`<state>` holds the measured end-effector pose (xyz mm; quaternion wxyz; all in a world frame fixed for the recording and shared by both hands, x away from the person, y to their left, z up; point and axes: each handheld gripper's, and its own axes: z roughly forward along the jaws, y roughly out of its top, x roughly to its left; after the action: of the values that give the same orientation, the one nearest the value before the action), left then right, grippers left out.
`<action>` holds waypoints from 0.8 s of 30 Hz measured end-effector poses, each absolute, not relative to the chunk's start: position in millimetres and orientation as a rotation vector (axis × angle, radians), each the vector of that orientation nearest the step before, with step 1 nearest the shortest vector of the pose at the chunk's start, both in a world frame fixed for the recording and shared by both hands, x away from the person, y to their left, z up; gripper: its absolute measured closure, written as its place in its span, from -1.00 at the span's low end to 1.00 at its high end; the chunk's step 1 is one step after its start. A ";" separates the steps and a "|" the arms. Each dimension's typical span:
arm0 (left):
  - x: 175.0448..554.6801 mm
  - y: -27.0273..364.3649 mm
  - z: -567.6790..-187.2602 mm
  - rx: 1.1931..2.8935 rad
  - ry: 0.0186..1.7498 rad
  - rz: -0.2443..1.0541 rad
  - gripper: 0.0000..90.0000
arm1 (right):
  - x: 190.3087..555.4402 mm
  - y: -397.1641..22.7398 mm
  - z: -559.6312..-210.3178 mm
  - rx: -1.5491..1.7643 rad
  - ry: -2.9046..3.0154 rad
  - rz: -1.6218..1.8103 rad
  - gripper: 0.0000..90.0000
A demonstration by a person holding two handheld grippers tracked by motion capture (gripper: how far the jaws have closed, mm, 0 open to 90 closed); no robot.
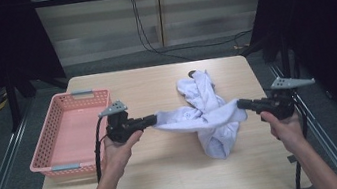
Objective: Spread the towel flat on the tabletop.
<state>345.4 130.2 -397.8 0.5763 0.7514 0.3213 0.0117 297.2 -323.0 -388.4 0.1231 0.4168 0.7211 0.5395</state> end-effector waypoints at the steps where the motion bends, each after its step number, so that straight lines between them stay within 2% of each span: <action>1: 350.3 131.9 -390.5 1.738 0.761 0.047 0.97 | 301.0 -323.8 -382.9 1.216 2.093 1.583 0.99; 9: 372.8 142.5 -353.0 1.648 0.792 0.127 0.98 | 339.7 -329.1 -323.4 1.197 1.945 1.612 0.99; 16: 380.4 137.8 -325.3 1.600 0.768 0.155 0.98 | 359.3 -330.7 -276.8 1.165 1.852 1.658 0.99; 24: 373.6 145.2 -252.3 1.510 0.677 0.243 0.98 | 362.4 -334.4 -215.7 1.079 1.739 1.732 0.99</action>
<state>373.6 145.2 -252.3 0.6702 0.6700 0.3004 0.1080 362.4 -334.4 -215.7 0.2284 0.3917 0.6316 0.6289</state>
